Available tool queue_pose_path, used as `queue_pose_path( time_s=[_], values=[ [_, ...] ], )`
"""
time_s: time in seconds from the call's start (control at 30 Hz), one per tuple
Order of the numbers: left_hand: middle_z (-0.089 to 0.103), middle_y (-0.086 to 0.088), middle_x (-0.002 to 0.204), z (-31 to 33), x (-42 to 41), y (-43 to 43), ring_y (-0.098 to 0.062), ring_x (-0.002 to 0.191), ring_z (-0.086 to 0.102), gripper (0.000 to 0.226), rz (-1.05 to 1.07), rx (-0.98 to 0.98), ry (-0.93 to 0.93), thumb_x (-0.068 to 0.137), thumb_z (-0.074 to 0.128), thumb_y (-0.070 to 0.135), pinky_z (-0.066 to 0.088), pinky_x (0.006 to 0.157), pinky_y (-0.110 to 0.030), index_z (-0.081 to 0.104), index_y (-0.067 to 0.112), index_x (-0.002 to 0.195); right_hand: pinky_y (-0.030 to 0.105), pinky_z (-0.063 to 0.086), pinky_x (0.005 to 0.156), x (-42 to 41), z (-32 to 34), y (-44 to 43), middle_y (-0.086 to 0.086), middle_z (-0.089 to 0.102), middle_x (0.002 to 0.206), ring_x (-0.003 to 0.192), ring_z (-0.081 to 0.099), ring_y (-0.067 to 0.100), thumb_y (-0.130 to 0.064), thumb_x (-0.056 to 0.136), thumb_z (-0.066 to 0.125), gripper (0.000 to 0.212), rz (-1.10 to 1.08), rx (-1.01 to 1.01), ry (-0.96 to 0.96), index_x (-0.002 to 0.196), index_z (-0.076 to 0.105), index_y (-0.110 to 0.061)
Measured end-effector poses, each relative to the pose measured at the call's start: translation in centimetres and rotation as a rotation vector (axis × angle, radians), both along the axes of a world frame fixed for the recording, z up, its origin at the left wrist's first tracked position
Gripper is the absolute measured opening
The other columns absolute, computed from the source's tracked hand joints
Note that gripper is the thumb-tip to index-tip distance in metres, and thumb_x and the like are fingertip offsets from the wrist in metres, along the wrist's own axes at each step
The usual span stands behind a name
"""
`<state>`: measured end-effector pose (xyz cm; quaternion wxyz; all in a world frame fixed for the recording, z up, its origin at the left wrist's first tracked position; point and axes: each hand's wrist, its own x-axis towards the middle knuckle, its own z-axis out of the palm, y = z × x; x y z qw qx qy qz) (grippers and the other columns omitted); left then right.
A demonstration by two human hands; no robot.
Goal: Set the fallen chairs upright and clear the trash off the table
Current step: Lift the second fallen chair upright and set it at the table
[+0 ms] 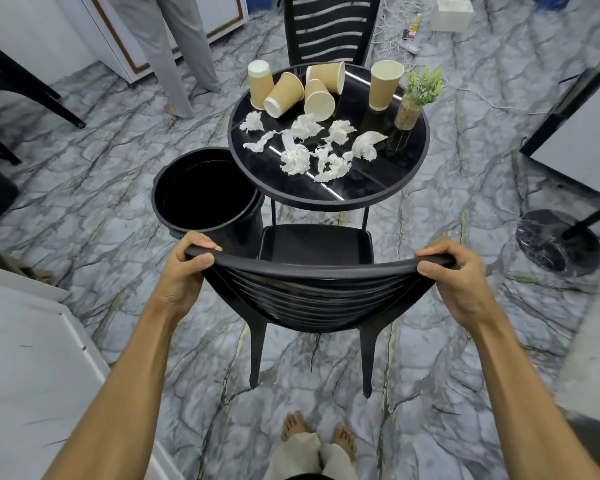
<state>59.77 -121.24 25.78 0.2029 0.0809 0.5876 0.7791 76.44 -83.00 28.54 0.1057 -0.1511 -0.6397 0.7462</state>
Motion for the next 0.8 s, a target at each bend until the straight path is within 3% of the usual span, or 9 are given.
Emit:
queue_pose_path(
  time_s=[0.3, 0.4, 0.47, 0.63, 0.73, 0.8],
  values=[
    [0.065, 0.003, 0.082, -1.2, 1.6, -1.3, -0.012, 0.077, 0.063, 0.039, -0.037, -0.017, 0.015, 0.048, 0.093, 0.039, 0.051, 0.070, -0.021, 0.070, 0.022, 0.075, 0.019, 0.051, 0.069, 2.0, -1.4, -0.1, -0.007, 0.066, 0.073, 0.072, 0.061, 0.009, -0.048, 0.038, 0.095, 0.046, 0.029, 0.021, -0.068, 0.071, 0.075, -0.023],
    [0.067, 0.001, 0.081, -1.5, 2.8, -2.1, -0.013, 0.078, 0.064, 0.043, -0.056, -0.045, 0.016, 0.046, 0.094, 0.041, 0.051, 0.072, -0.021, 0.070, 0.020, 0.076, 0.025, 0.049, 0.070, 3.4, -1.9, -0.4, -0.008, 0.067, 0.071, 0.069, 0.062, 0.008, -0.018, 0.052, 0.089, 0.024, 0.064, 0.031, -0.095, 0.071, 0.075, -0.024],
    [0.068, 0.000, 0.082, -1.7, 3.6, -2.8, -0.015, 0.080, 0.063, 0.045, -0.071, -0.086, 0.018, 0.046, 0.094, 0.043, 0.051, 0.072, -0.022, 0.070, 0.020, 0.077, 0.025, 0.049, 0.069, 4.4, -2.2, -0.7, -0.008, 0.068, 0.073, 0.072, 0.062, 0.011, -0.010, 0.059, 0.081, 0.020, 0.085, 0.062, -0.112, 0.072, 0.076, -0.025],
    [0.066, -0.005, 0.092, -1.9, 6.1, -4.4, -0.019, 0.088, 0.061, 0.052, -0.116, -0.193, 0.002, 0.045, 0.094, 0.048, 0.051, 0.075, -0.024, 0.076, 0.020, 0.085, 0.029, 0.055, 0.080, 7.0, -2.8, -1.4, -0.002, 0.074, 0.094, 0.095, 0.066, 0.021, -0.019, 0.055, 0.086, 0.026, 0.140, 0.118, -0.160, 0.078, 0.078, -0.025],
    [0.064, -0.007, 0.096, -2.0, 7.6, -5.2, -0.021, 0.092, 0.058, 0.050, -0.155, -0.230, 0.001, 0.048, 0.093, 0.048, 0.049, 0.077, -0.027, 0.076, 0.018, 0.085, 0.022, 0.056, 0.072, 8.5, -2.8, -2.1, -0.004, 0.074, 0.086, 0.083, 0.067, 0.011, -0.042, 0.043, 0.090, 0.039, 0.163, 0.170, -0.188, 0.077, 0.077, -0.027],
    [0.066, -0.005, 0.098, -2.1, 8.6, -5.6, -0.021, 0.097, 0.060, 0.049, -0.155, -0.241, -0.009, 0.047, 0.093, 0.047, 0.050, 0.080, -0.026, 0.077, 0.018, 0.083, 0.018, 0.054, 0.066, 9.5, -2.9, -2.6, -0.008, 0.071, 0.077, 0.073, 0.064, 0.005, -0.039, 0.043, 0.087, 0.035, 0.167, 0.173, -0.195, 0.075, 0.077, -0.030]
  ],
)
